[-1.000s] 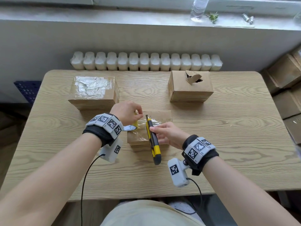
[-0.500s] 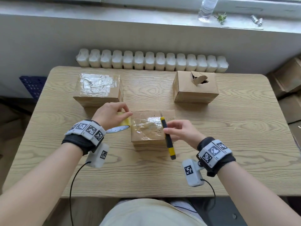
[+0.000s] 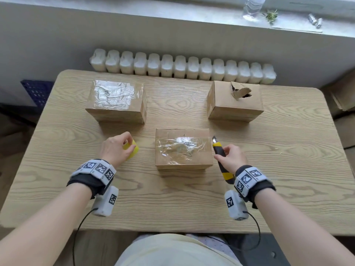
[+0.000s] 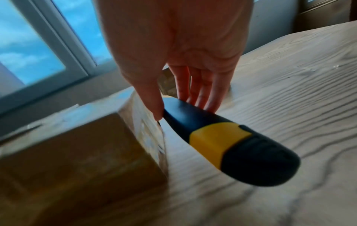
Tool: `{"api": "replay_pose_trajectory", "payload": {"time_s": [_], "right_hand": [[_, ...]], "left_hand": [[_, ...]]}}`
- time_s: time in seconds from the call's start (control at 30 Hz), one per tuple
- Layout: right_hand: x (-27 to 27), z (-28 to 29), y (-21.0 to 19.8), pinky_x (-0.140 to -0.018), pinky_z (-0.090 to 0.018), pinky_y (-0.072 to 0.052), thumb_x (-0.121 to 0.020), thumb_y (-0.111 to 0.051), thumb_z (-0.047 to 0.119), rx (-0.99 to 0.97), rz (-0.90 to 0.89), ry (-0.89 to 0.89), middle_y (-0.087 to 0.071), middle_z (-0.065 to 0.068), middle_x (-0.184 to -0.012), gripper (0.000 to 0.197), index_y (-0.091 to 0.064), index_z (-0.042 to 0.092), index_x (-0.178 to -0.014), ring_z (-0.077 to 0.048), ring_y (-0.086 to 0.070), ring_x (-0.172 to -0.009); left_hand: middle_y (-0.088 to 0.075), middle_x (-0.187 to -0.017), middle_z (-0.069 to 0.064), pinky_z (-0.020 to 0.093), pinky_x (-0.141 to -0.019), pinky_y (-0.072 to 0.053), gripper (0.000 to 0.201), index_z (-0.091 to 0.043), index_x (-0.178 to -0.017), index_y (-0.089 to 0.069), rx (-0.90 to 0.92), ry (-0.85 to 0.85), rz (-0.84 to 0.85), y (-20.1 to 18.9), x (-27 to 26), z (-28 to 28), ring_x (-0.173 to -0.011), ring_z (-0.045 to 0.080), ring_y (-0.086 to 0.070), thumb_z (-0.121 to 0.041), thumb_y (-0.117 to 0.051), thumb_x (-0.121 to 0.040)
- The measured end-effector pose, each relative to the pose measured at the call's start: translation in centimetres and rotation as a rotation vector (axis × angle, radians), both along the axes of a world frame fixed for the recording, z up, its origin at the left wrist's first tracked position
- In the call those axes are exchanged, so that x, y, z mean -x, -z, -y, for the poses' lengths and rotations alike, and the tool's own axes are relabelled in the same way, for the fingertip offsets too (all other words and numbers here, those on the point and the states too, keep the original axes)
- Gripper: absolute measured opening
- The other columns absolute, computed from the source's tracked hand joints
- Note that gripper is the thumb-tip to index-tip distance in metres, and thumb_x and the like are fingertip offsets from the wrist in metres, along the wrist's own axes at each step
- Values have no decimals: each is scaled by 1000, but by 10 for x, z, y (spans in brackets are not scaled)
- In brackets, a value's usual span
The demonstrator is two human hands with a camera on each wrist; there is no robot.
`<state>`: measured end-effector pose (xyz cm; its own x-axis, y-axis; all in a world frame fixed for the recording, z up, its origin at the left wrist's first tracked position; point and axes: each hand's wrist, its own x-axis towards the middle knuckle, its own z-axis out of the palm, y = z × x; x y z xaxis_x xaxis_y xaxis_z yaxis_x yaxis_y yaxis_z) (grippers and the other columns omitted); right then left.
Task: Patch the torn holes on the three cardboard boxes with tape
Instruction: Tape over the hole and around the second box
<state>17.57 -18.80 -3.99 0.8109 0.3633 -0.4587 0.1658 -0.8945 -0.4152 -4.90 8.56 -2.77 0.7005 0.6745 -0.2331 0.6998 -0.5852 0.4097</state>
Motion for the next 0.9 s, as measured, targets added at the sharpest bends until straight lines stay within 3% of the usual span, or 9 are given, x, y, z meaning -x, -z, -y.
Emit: {"api": "replay_pose_trajectory", "payload": {"time_s": [0.1, 0.2, 0.37, 0.53, 0.63, 0.73, 0.8, 0.9], "right_hand": [[6, -2, 18, -73, -32, -48, -81, -67, 29, 134, 3, -102, -61, -6, -89, 21, -59, 12, -90, -23, -58, -83], [10, -4, 30, -77, -34, -45, -84, -59, 30, 199, 30, -173, -56, -11, -101, 25, -57, 8, -96, -30, -57, -96], [16, -4, 42, -82, -36, -42, -88, -59, 27, 235, 70, -201, -50, -11, -114, 31, -50, 7, -110, -31, -52, -107], [20, -3, 48, -84, -37, -42, -87, -63, 26, 262, 91, -233, -49, -11, -120, 39, -46, 7, -116, -30, -51, -112], [19, -1, 46, -86, -39, -42, -91, -57, 30, 165, 88, -155, -48, -12, -121, 40, -45, 6, -121, -31, -50, -114], [21, -1, 34, -100, -38, -38, -97, -45, 24, -157, 273, -67, -46, -15, -133, 43, -41, 2, -134, -30, -44, -124], [27, -8, 20, -113, -32, -26, -99, -39, 24, -290, 382, -191, -38, -14, -146, 48, -33, 2, -142, -25, -33, -137], [46, -26, 5, -118, -28, -5, -99, -30, 40, -246, 375, -584, -7, -4, -158, 61, -12, 12, -151, -14, -4, -146]], "left_hand": [[-68, -87, 3, 36, -67, -46, 14, -18, -93, -59, -61, 27, 45, 14, 3, 5, -85, 31, -63, -27, -66, -84], [-67, -89, 0, 38, -67, -48, 27, -22, -111, -60, -84, 61, 57, 24, 5, 9, -82, 29, -63, -24, -67, -84], [-66, -79, 0, 37, -56, -48, 4, -18, -85, -67, -137, 140, 95, 39, 6, 17, -73, 32, -62, -20, -70, -82], [-65, -78, 0, 32, -58, -43, 8, -16, -88, -67, -101, 151, 34, 48, 5, 27, -72, 28, -62, -22, -69, -83], [-64, -88, -2, 37, -65, -49, 16, -21, -102, -65, -55, 150, -49, 52, 3, 31, -83, 27, -63, -28, -60, -89], [-63, -99, -5, 40, -73, -51, 33, -32, -127, -54, -3, 171, -115, 51, 3, 34, -91, 24, -62, -32, -52, -94], [-61, -107, -2, 42, -78, -50, 41, -34, -137, -43, 31, 159, -142, 49, 2, 36, -97, 27, -61, -32, -46, -96], [-55, -121, 12, 48, -91, -46, 48, -12, -138, -44, -47, 107, 98, 42, 0, 42, -108, 36, -54, -32, -29, -96]]}}
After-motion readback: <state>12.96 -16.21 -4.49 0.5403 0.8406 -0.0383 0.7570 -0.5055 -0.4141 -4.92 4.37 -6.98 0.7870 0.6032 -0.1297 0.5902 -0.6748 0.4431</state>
